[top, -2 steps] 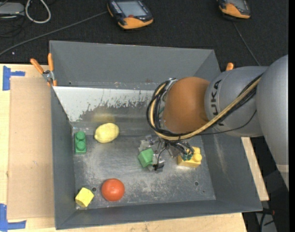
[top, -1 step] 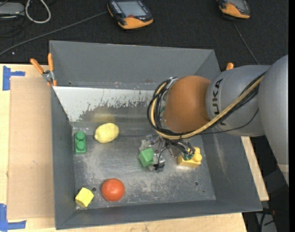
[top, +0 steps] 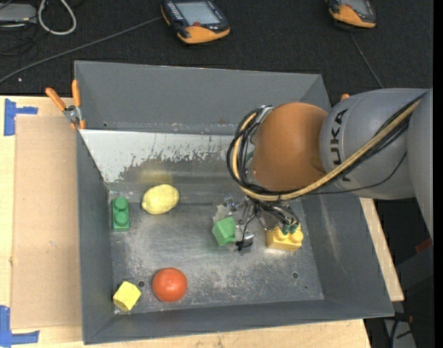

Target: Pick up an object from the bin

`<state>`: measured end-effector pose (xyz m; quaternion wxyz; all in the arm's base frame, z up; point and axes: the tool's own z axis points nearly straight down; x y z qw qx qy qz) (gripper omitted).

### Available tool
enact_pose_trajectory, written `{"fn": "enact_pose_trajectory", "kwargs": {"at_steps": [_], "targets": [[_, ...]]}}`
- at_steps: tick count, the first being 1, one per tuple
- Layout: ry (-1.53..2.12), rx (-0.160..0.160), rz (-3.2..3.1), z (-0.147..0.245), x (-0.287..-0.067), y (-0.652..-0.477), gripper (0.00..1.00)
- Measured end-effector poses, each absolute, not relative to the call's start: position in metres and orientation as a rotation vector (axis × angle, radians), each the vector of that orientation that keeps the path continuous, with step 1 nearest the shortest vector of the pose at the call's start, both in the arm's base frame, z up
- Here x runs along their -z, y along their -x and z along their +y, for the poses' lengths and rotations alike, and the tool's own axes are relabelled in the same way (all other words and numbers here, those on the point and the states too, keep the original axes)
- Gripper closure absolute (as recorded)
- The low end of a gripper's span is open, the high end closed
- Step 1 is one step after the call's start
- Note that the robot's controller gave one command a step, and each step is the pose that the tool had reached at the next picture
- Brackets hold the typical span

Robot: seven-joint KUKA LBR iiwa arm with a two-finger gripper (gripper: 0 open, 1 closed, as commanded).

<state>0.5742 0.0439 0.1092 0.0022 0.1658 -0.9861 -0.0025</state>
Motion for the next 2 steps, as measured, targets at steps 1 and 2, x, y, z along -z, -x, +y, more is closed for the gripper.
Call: {"fn": "enact_pose_trajectory", "kwargs": {"at_steps": [1, 2], "targets": [[-0.521, 0.007, -3.102, 0.045, -0.134, -0.576, 1.0], [-0.519, 0.009, -3.096, 0.045, -0.147, -0.575, 1.0]]}}
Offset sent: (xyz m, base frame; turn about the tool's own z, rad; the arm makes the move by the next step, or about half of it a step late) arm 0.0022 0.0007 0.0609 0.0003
